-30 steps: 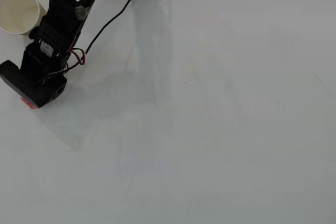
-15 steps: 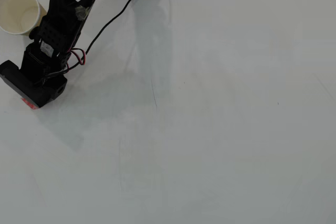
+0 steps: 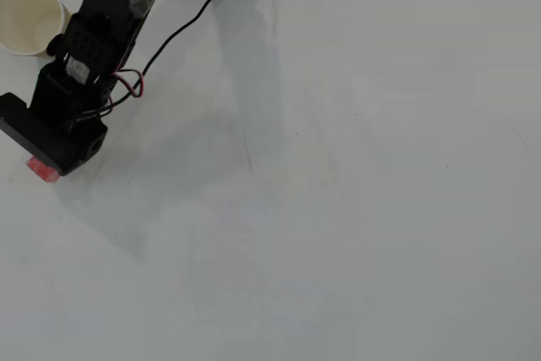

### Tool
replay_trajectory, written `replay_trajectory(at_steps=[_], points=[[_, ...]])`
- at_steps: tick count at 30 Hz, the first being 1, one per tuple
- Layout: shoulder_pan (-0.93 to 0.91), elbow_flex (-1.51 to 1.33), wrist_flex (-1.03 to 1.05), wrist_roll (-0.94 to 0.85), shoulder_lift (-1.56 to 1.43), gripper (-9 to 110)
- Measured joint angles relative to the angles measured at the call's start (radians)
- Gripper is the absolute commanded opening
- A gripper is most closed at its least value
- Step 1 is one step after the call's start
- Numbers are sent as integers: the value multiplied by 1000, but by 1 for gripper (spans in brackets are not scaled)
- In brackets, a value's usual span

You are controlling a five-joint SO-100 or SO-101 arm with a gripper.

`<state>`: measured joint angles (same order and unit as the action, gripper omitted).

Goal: Pick up the cube and drop it in the cup.

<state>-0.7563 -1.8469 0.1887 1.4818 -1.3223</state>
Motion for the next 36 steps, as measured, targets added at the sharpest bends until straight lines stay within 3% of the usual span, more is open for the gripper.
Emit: replay_trajectory(at_steps=[36], points=[[57,-611,25,0,-977,3]])
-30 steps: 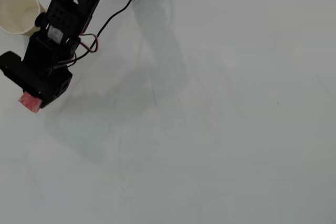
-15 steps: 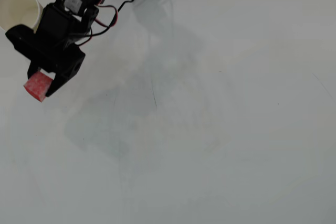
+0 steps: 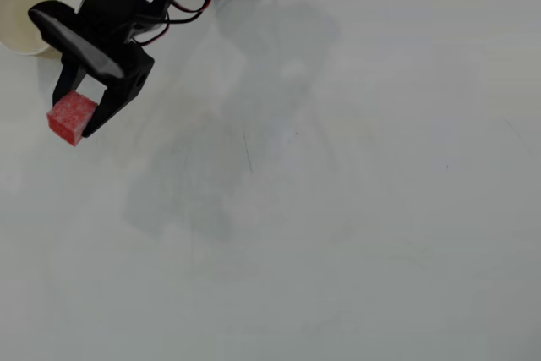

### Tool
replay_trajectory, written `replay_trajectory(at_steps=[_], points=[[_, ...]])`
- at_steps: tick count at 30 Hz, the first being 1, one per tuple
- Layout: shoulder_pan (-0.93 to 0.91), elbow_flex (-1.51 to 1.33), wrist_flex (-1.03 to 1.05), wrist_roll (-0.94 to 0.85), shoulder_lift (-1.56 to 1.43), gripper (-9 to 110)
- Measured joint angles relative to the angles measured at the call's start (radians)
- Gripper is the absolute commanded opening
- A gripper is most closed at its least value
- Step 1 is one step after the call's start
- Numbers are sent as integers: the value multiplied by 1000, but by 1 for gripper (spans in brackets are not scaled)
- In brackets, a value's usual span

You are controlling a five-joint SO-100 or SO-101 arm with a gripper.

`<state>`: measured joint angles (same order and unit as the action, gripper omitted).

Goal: Pick up the cube and drop it in the cup.

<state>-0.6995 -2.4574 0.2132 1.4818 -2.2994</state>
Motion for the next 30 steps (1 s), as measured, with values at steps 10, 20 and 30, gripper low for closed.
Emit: replay_trajectory(at_steps=[10,20,30], points=[[-100,-150,0,0,-210,3],[-273,-288,0,0,-391,2],[-445,-353,0,0,-480,2]])
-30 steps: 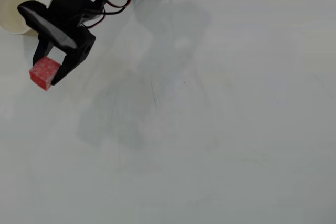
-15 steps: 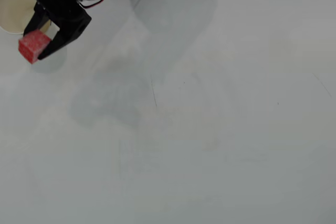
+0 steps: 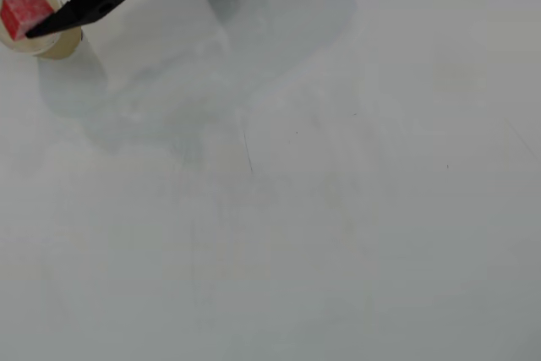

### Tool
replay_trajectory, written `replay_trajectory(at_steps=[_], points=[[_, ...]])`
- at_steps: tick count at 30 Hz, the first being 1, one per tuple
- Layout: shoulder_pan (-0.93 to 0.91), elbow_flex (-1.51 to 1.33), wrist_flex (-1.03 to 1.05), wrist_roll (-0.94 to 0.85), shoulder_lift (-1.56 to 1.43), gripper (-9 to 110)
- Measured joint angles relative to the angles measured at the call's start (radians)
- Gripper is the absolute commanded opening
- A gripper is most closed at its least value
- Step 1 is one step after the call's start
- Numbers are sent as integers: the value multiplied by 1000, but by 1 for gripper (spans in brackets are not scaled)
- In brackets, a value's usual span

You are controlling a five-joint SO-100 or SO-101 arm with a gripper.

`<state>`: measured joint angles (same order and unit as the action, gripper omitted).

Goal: Pick up the cube and drop it in the cup.

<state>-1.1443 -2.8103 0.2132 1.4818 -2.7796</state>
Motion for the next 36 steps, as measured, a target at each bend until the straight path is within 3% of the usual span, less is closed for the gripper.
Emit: replay_trajectory(at_steps=[12,36], points=[[-120,-2,0,0,-2,2],[-127,-6,20,0,160,2]])
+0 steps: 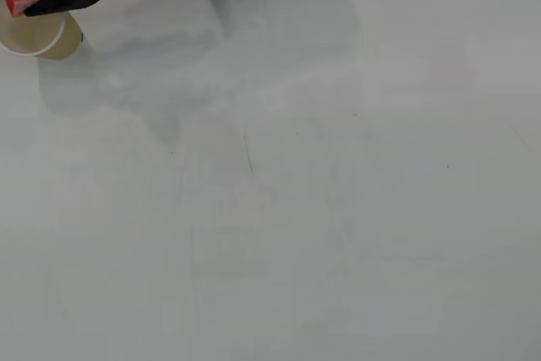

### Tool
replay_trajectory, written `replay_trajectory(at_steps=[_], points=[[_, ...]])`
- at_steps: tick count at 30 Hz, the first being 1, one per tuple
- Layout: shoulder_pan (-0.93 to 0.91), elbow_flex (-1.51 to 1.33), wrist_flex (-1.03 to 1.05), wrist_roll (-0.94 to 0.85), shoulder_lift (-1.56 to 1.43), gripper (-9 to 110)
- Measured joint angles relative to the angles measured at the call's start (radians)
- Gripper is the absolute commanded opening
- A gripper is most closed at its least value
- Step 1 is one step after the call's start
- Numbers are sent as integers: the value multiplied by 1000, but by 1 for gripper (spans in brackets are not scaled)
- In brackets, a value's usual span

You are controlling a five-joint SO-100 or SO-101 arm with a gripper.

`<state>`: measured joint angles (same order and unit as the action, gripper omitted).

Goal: Pick up the cube and drop it in the cup.

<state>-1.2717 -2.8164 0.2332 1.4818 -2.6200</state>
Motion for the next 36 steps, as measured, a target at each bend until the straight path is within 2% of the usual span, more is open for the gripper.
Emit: replay_trajectory(at_steps=[36], points=[[95,72,0,0,132,2]])
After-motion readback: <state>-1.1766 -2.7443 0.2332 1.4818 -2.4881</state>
